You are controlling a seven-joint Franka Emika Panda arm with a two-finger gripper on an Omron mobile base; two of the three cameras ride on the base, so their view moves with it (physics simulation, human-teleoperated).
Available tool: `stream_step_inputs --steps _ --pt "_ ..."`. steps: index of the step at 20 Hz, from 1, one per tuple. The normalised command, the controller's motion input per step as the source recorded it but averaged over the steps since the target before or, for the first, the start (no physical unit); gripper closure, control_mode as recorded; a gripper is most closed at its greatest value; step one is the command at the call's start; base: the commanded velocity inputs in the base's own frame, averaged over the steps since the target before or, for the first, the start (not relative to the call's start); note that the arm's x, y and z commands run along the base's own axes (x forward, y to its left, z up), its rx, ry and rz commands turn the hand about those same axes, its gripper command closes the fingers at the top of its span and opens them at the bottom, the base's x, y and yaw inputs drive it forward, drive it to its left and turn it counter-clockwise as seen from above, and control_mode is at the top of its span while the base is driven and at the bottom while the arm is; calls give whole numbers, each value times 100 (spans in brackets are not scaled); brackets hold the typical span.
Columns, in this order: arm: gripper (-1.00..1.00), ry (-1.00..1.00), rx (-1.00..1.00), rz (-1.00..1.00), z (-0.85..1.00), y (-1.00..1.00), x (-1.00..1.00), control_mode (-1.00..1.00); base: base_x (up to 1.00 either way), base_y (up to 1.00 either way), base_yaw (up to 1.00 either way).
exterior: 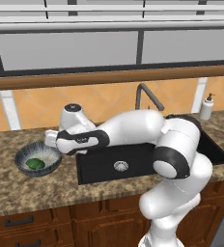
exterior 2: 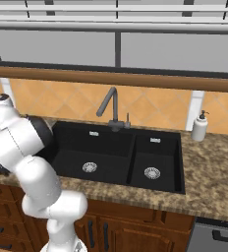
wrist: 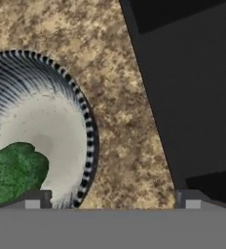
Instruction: Pick the broccoli from the sink and place it in the bowl. Then pick the bowl and place it in the microwave. Then close the microwave door and press the start button.
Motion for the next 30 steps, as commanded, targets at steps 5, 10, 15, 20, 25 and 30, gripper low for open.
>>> stream_step_inputs --steps 5,10,15,20,25,30 --pt "-100 7 0 0 -15 40 47 -100 0 0 0" --pt "-100 5 0 0 -29 11 21 -100 0 0 0" --pt "-100 0 0 0 -25 0 2 -100 0 0 0" --pt "-100 0 0 0 -25 0 0 -100 0 0 0" --pt "100 0 0 0 -27 0 0 -100 0 0 0" --pt "100 -2 0 0 -7 0 -3 -100 0 0 0"
